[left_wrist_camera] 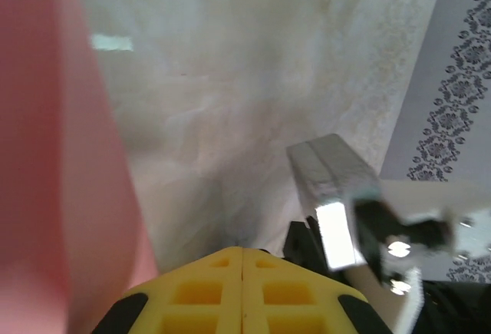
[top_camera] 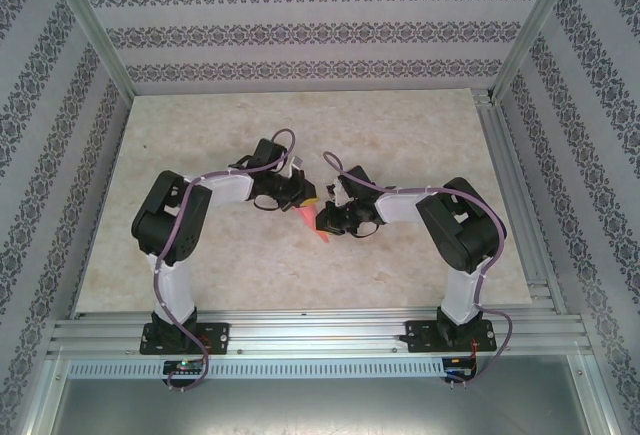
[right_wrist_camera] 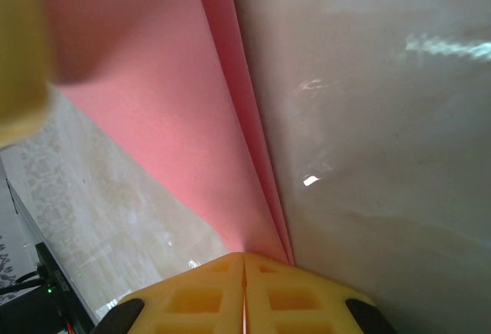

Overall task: Fold a paper plane with a square sheet of paper (pick it up from the middle)
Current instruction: Fold the wing for the fifth time at the center of the table.

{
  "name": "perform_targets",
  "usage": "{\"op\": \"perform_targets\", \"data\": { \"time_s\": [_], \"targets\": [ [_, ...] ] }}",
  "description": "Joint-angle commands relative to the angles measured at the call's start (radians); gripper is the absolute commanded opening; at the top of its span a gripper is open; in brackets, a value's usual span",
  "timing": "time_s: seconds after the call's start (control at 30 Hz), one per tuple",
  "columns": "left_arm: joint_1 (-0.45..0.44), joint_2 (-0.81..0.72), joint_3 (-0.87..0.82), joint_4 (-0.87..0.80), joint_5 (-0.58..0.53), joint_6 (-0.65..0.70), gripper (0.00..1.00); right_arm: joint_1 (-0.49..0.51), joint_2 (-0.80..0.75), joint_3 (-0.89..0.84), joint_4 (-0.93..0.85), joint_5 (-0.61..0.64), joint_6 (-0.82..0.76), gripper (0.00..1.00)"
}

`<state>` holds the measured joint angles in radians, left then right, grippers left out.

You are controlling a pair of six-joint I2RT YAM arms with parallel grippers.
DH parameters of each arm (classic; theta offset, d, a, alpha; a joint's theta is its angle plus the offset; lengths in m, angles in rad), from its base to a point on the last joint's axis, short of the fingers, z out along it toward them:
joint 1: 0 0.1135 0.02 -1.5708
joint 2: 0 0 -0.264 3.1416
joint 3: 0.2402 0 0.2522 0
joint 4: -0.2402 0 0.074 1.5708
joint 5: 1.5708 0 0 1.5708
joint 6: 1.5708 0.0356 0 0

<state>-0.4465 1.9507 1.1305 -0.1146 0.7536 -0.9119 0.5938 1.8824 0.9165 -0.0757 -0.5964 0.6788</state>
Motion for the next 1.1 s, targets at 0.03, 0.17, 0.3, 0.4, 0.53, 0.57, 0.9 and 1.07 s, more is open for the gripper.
{"op": "perform_targets", "data": {
  "time_s": [0.03,0.17,0.3,0.4,0.53,0.57,0.9,1.07],
  "targets": [
    [-0.005,0.045,0.011,0.069,-0.008,-0.032,0.08,0.027,0.069,-0.039,-0.100,0.076,-0.013,0.09],
    [-0.005,0.102,0.032,0.041,-0.023,-0.002,0.08,0.027,0.075,-0.033,-0.101,0.073,-0.013,0.09],
    [-0.005,0.133,0.041,0.009,-0.047,0.033,0.06,0.026,0.067,-0.027,-0.111,0.073,-0.016,0.09],
    [-0.004,0.141,0.050,-0.031,-0.085,0.071,0.05,0.025,0.037,-0.026,-0.114,0.066,-0.015,0.11],
    [-0.003,0.140,0.065,-0.077,-0.109,0.113,0.04,0.014,-0.038,-0.016,-0.119,0.055,-0.006,0.12],
    [-0.003,0.137,0.062,-0.079,-0.109,0.117,0.04,0.008,-0.060,-0.015,-0.116,0.051,-0.002,0.13],
    [-0.003,0.131,0.056,-0.065,-0.095,0.114,0.04,-0.042,-0.077,0.055,-0.061,0.031,0.038,0.11],
    [-0.003,0.132,0.059,-0.065,-0.090,0.115,0.04,-0.037,0.001,0.110,-0.040,0.016,0.046,0.09]
  ]
}}
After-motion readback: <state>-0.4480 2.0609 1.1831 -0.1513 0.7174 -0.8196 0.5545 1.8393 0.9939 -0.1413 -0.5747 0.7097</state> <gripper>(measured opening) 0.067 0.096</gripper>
